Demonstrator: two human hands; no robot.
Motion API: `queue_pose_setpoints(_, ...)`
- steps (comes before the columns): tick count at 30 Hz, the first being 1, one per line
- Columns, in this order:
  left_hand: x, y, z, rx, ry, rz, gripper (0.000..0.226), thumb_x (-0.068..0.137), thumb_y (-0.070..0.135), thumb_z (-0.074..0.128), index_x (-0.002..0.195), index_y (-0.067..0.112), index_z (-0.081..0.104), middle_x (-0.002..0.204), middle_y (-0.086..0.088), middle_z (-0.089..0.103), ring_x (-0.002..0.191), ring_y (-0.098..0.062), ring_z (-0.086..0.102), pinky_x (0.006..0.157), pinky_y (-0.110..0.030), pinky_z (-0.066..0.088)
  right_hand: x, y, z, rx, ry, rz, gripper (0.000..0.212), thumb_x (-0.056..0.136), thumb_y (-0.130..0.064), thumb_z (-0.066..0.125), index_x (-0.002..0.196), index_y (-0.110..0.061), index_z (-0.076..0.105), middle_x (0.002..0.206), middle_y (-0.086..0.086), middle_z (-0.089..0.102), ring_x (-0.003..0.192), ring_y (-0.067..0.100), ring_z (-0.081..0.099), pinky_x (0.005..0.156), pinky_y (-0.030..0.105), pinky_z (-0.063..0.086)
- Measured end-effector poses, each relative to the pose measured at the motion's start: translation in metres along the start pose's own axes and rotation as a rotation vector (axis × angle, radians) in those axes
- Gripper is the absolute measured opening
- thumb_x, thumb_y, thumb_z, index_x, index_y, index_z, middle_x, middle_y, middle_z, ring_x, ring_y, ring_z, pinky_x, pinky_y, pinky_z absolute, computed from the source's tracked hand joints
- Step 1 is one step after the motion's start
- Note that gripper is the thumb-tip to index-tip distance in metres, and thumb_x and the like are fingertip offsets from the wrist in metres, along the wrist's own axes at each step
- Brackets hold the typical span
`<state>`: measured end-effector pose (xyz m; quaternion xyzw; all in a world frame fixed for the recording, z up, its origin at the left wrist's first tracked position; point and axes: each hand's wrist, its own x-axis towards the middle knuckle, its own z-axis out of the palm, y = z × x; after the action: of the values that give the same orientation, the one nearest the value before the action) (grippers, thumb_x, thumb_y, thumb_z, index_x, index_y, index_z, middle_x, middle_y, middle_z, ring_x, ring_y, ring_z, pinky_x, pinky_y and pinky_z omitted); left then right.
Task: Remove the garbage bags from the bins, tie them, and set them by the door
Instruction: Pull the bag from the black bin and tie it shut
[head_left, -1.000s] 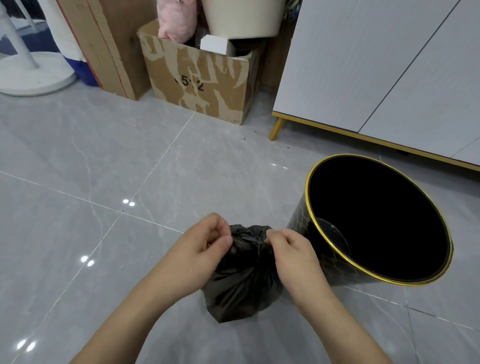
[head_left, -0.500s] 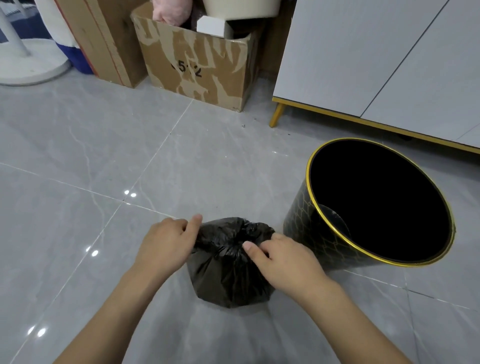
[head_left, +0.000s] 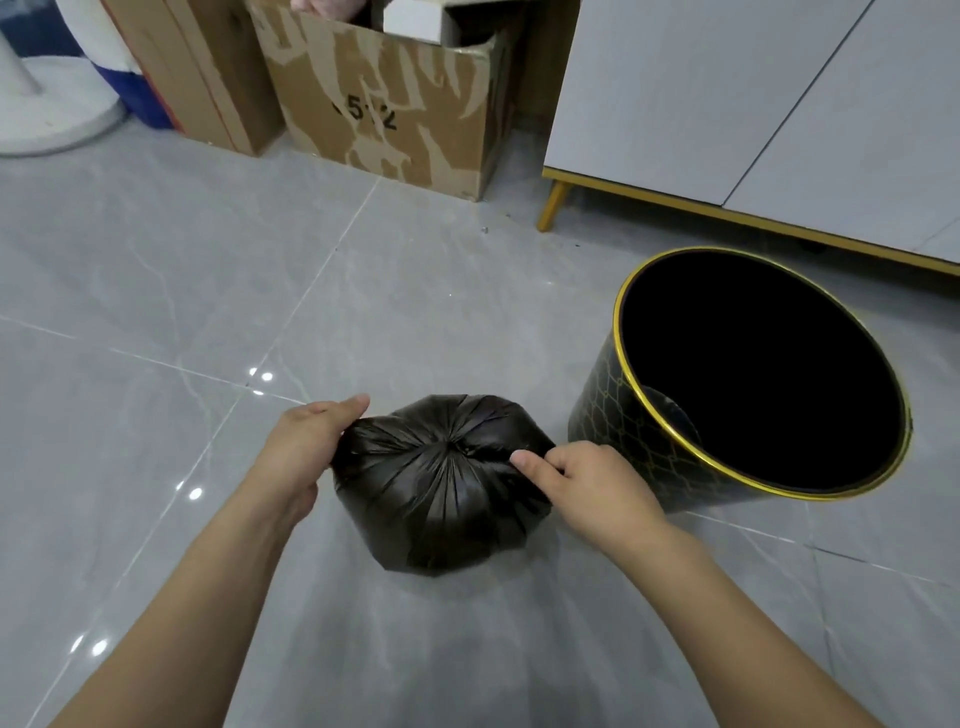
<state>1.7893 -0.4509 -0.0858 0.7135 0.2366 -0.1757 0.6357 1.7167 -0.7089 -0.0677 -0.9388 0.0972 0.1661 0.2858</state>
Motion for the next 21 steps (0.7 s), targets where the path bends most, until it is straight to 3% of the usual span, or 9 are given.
queue_pose_setpoints(4, -0.01, -0.002, 0.018, -0.027, -0.133, 0.076, 0.032, 0.085, 0.023, 0.072, 0.061, 0.011, 0.055, 0.062, -0.009, 0.053, 0.054, -0.019, 0.051, 0.055, -0.024, 0.041, 0.005, -0.01, 0.013, 0.071, -0.252, 0.066, 0.055, 0.084, -0.062, 0.056, 0.056, -0.016, 0.067, 0.063, 0.005, 0.069, 0.059, 0.015, 0.061, 0.064, 0.031, 0.049)
queue_pose_setpoints(6, -0.008, 0.0, 0.014, -0.074, -0.086, 0.134, 0.033, 0.086, 0.013, 0.07, 0.057, 0.013, 0.056, 0.056, -0.002, 0.055, 0.051, -0.012, 0.053, 0.054, -0.019, 0.044, 0.003, -0.007, 0.012, 0.221, -0.295, 0.139, 0.049, 0.087, -0.053, 0.059, 0.055, -0.017, 0.065, 0.054, 0.008, 0.057, 0.045, 0.01, 0.05, 0.05, 0.025, 0.041)
queue_pose_setpoints(8, -0.002, -0.001, 0.006, -0.038, 0.045, 0.207, 0.031, 0.086, 0.01, 0.07, 0.059, 0.01, 0.056, 0.053, 0.002, 0.052, 0.049, -0.007, 0.05, 0.056, -0.018, 0.043, 0.0, -0.004, 0.007, 0.466, -0.254, 0.242, 0.047, 0.09, -0.048, 0.059, 0.058, -0.014, 0.058, 0.045, 0.003, 0.037, 0.033, 0.011, 0.029, 0.038, 0.021, 0.021)
queue_pose_setpoints(11, -0.001, -0.011, 0.006, 0.096, 0.19, 0.275, 0.03, 0.087, 0.014, 0.07, 0.062, 0.007, 0.055, 0.056, -0.002, 0.048, 0.053, -0.014, 0.045, 0.06, -0.027, 0.039, 0.005, -0.018, -0.001, 0.716, -0.163, 0.324, 0.045, 0.093, -0.044, 0.057, 0.059, -0.016, 0.047, 0.043, -0.002, 0.026, 0.033, 0.011, 0.018, 0.039, 0.018, 0.012)
queue_pose_setpoints(14, -0.011, -0.012, 0.007, 0.139, 0.199, 0.308, 0.04, 0.088, 0.024, 0.068, 0.06, 0.005, 0.047, 0.059, -0.009, 0.044, 0.057, -0.02, 0.046, 0.061, -0.032, 0.037, 0.019, -0.04, -0.015, 1.01, -0.084, 0.345, 0.041, 0.098, -0.039, 0.05, 0.064, -0.016, 0.046, 0.041, -0.005, 0.024, 0.031, 0.008, 0.016, 0.038, 0.015, 0.01)
queue_pose_setpoints(17, -0.024, -0.008, 0.002, 0.275, -0.072, 0.275, 0.04, 0.086, 0.038, 0.068, 0.07, 0.002, 0.064, 0.075, -0.026, 0.062, 0.07, -0.024, 0.058, 0.071, -0.037, 0.047, 0.032, -0.057, -0.02, 1.239, -0.087, 0.303, 0.035, 0.1, -0.035, 0.047, 0.076, -0.012, 0.057, 0.047, -0.003, 0.031, 0.032, 0.007, 0.021, 0.034, 0.016, 0.015)
queue_pose_setpoints(19, -0.036, -0.007, 0.004, 0.528, -0.373, 0.239, 0.044, 0.078, 0.056, 0.063, 0.073, 0.012, 0.068, 0.08, -0.024, 0.064, 0.071, -0.018, 0.056, 0.071, -0.035, 0.045, 0.039, -0.066, -0.014, 1.309, -0.139, 0.292, 0.033, 0.1, -0.034, 0.046, 0.079, -0.013, 0.059, 0.055, 0.0, 0.042, 0.033, 0.007, 0.024, 0.033, 0.016, 0.018)
queue_pose_setpoints(21, -0.05, -0.005, 0.011, 0.705, -0.593, 0.215, 0.044, 0.079, 0.059, 0.06, 0.068, 0.017, 0.058, 0.066, -0.01, 0.051, 0.062, -0.011, 0.047, 0.063, -0.033, 0.039, 0.043, -0.072, -0.002, 1.349, -0.19, 0.303, 0.034, 0.1, -0.033, 0.045, 0.073, -0.014, 0.056, 0.063, 0.002, 0.054, 0.031, 0.008, 0.024, 0.032, 0.015, 0.018)
